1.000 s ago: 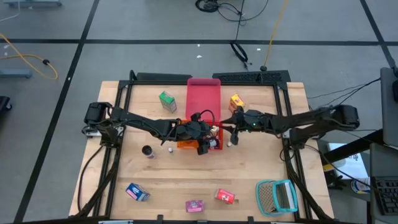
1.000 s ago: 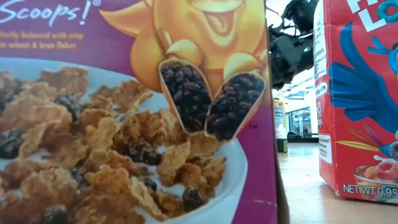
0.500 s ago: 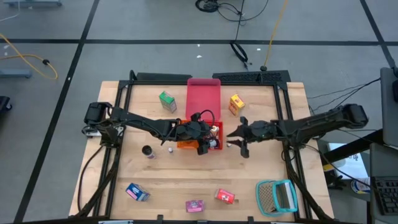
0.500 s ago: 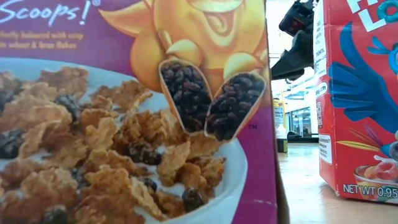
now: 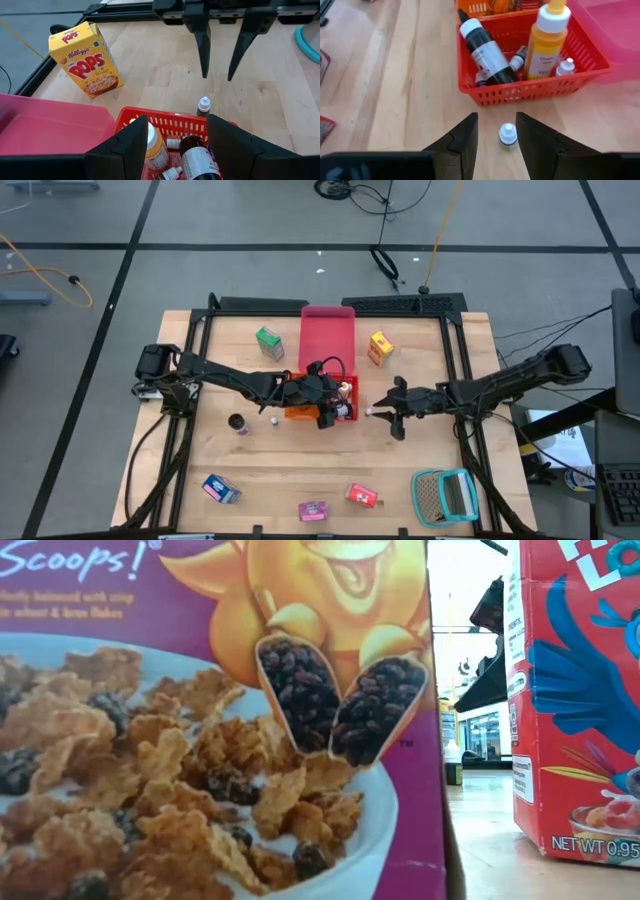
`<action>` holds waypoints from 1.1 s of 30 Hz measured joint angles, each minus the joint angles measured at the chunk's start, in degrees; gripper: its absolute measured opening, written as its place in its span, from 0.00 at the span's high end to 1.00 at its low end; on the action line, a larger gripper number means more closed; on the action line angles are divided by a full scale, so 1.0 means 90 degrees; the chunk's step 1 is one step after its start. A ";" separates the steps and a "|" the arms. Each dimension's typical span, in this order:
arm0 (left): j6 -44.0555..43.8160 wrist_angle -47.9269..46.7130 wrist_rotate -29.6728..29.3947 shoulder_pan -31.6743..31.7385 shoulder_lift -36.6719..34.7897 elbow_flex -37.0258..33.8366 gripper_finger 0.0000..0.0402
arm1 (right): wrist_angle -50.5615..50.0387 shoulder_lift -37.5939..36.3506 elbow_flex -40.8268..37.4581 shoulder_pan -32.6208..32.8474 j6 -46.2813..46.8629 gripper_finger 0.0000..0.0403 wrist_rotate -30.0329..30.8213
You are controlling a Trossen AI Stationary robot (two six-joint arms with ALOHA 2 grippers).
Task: Pick & Place Kitchen Items
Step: Put the small green food coloring bottle into the red basket
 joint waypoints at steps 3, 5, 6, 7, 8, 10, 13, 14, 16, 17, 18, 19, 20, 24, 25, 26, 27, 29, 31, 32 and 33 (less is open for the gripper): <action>0.0000 0.0002 0.0000 0.0000 0.0000 0.0000 0.50 | 0.0587 0.0002 -0.0281 0.0000 0.0121 0.68 -0.0028; 0.0000 0.0003 0.0000 0.0000 0.0000 0.0000 0.50 | 0.0965 0.0002 -0.0483 0.0000 0.0143 0.68 -0.0030; 0.0000 0.0005 0.0000 0.0000 0.0000 0.0000 0.50 | 0.1060 0.0002 -0.0583 0.0000 0.0145 0.68 -0.0030; 0.0000 0.0005 0.0000 -0.0001 0.0000 0.0000 0.50 | 0.1160 0.0002 -0.0688 0.0000 0.0154 0.68 -0.0019; 0.0000 0.0005 0.0000 0.0000 0.0000 0.0000 0.50 | 0.1274 0.0002 -0.0790 -0.0001 0.0179 0.68 -0.0009; -0.0009 0.0005 0.0000 0.0000 0.0000 0.0000 0.50 | 0.1581 0.0026 -0.0971 -0.0005 0.0293 0.68 0.0094; -0.0005 0.0011 0.0000 0.0000 0.0000 0.0000 0.50 | 0.1967 0.0134 -0.1173 -0.0005 0.0331 0.68 0.0119; -0.0005 0.0013 0.0000 0.0000 0.0000 0.0000 0.50 | 0.2043 0.0201 -0.1199 -0.0005 0.0319 0.68 0.0120; -0.0005 0.0028 0.0000 0.0000 0.0000 0.0000 0.50 | 0.2107 0.0345 -0.1222 -0.0005 0.0307 0.68 0.0135; -0.0002 0.0049 0.0000 0.0000 0.0000 0.0000 0.50 | 0.2154 0.0441 -0.1222 -0.0005 0.0307 0.68 0.0147; -0.0002 0.0072 0.0000 0.0002 0.0000 0.0000 0.50 | 0.2256 0.0561 -0.1222 -0.0005 0.0304 0.68 0.0169; -0.0002 0.0087 0.0000 0.0002 0.0000 0.0000 0.50 | 0.2362 0.0661 -0.1222 -0.0005 0.0288 0.68 0.0221; -0.0002 0.0092 0.0000 0.0002 -0.0002 0.0000 0.50 | 0.2495 0.0766 -0.1222 -0.0005 0.0279 0.68 0.0275; -0.0001 0.0104 0.0000 0.0005 -0.0001 0.0000 0.50 | 0.2825 0.1168 -0.1223 -0.0007 0.0235 0.68 0.0281; 0.0000 0.0107 0.0000 0.0005 -0.0002 0.0000 0.50 | 0.2884 0.1276 -0.1224 -0.0007 0.0254 0.68 0.0282; 0.0000 0.0109 0.0000 0.0005 -0.0002 0.0000 0.50 | 0.2956 0.1386 -0.1224 -0.0007 0.0271 0.68 0.0281; 0.0000 0.0107 0.0000 0.0005 -0.0002 0.0000 0.50 | 0.3018 0.1487 -0.1224 -0.0007 0.0275 0.68 0.0281; 0.0000 0.0107 0.0000 0.0005 -0.0002 0.0000 0.50 | 0.3257 0.1684 -0.1224 -0.0007 0.0283 0.68 0.0281; 0.0000 0.0107 0.0000 0.0005 -0.0002 0.0000 0.50 | 0.3589 0.1872 -0.1224 -0.0007 0.0264 0.68 0.0280; 0.0001 0.0105 0.0000 0.0005 -0.0002 0.0000 0.50 | 0.3692 0.1956 -0.1224 -0.0007 0.0244 0.68 0.0278; 0.0000 0.0107 0.0000 0.0005 -0.0002 0.0000 0.50 | 0.3770 0.2042 -0.1224 -0.0007 0.0232 0.68 0.0278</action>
